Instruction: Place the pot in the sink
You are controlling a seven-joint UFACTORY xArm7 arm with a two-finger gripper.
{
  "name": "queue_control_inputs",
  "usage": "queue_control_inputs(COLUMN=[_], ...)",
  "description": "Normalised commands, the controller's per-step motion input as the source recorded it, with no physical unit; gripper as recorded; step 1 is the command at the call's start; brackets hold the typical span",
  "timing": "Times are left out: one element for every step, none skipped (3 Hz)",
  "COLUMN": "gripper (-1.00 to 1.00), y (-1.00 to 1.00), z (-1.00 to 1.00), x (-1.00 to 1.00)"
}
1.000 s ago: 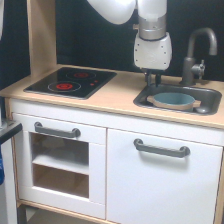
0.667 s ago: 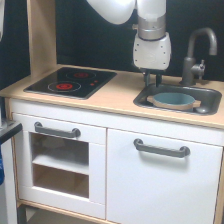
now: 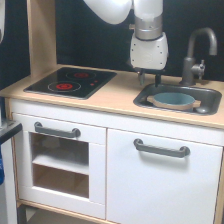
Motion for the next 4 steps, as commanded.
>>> queue_control_inputs(gripper=[1.00, 1.00, 1.00, 1.00], y=[-0.10, -0.09, -0.07, -0.05], z=[0.55, 0.55, 0.54, 0.51], x=[-0.29, -0.30, -0.32, -0.35])
